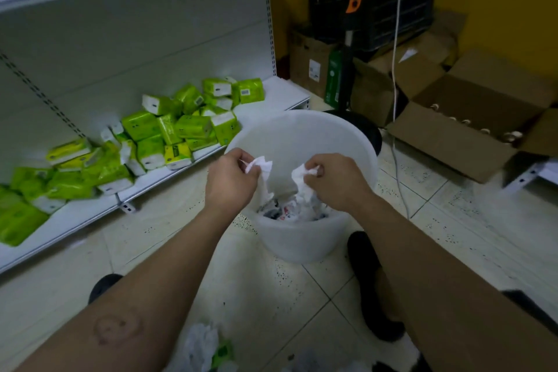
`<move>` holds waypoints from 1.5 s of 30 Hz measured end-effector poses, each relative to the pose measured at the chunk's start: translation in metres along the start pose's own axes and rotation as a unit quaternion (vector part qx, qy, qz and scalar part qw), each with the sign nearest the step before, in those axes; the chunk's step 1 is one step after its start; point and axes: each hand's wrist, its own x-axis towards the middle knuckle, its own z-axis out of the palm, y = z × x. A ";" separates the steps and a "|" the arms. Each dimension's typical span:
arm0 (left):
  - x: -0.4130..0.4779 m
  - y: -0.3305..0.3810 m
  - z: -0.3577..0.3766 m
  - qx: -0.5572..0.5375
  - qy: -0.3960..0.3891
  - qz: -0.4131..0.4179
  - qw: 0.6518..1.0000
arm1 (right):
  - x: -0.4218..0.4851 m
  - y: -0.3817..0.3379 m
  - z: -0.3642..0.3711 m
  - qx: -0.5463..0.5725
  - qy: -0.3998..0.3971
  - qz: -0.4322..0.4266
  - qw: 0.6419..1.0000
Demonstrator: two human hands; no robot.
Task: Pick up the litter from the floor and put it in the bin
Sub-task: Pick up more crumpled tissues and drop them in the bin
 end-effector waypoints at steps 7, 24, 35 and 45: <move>0.008 -0.024 0.040 0.102 -0.060 -0.033 0.992 | 0.019 0.016 0.021 -0.098 -0.163 0.019 0.982; -0.108 -0.111 -0.009 0.163 -0.144 -0.030 0.976 | -0.053 -0.050 0.074 -0.130 -0.194 -0.140 0.962; -0.235 -0.211 0.018 0.087 -0.357 -0.242 0.898 | -0.143 0.017 0.165 -0.340 -0.500 0.042 0.795; -0.250 -0.243 0.070 0.084 -0.454 -0.257 0.849 | -0.176 0.082 0.240 -0.318 -0.615 0.155 0.705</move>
